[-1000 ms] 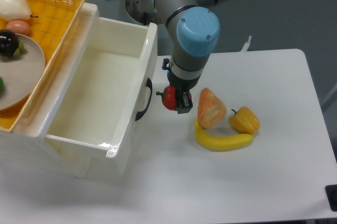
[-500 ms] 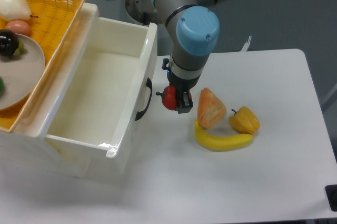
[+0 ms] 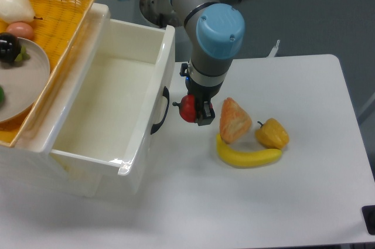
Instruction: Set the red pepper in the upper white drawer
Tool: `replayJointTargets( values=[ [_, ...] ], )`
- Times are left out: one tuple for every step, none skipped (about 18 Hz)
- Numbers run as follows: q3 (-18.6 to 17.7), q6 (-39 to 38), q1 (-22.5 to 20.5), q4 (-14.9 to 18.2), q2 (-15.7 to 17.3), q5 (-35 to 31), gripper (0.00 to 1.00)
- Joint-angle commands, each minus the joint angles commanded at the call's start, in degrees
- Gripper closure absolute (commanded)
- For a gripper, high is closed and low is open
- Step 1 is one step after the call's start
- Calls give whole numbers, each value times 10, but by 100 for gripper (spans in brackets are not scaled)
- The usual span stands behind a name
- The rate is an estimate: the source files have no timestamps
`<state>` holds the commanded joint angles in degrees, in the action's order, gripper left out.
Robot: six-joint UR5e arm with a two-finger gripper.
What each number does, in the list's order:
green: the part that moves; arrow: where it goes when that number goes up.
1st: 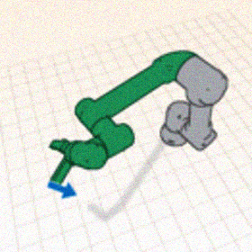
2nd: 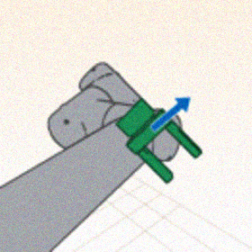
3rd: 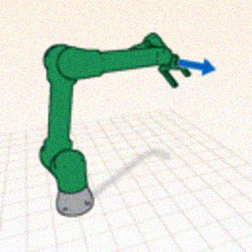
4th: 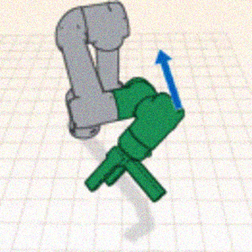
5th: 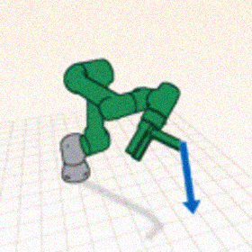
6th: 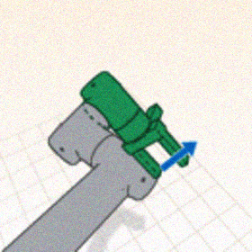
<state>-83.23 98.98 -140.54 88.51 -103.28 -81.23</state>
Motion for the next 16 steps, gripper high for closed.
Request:
replayJointTargets(
  values=[
    [1,-13,-2,0,1,17,33],
    [1,-19,-3,0,4,24,33],
    [2,-19,-4,1,11,26,33],
    [2,-19,-4,1,14,26,33],
    [3,-20,-4,1,17,29,33],
    [4,-20,-5,1,17,36,33],
    [4,-20,-8,1,17,40,33],
    [7,-20,-12,1,18,41,33],
    [10,-20,-12,2,18,41,33],
    [11,-20,-14,2,18,42,33],
    [11,-20,-20,2,19,49,33],
    [11,-20,-25,3,25,63,33],
    [8,-21,-31,5,28,80,33],
    [5,-20,-38,7,31,93,33],
    [4,-21,-40,13,37,99,33],
    [4,-20,-41,20,40,100,33]
  ],
)
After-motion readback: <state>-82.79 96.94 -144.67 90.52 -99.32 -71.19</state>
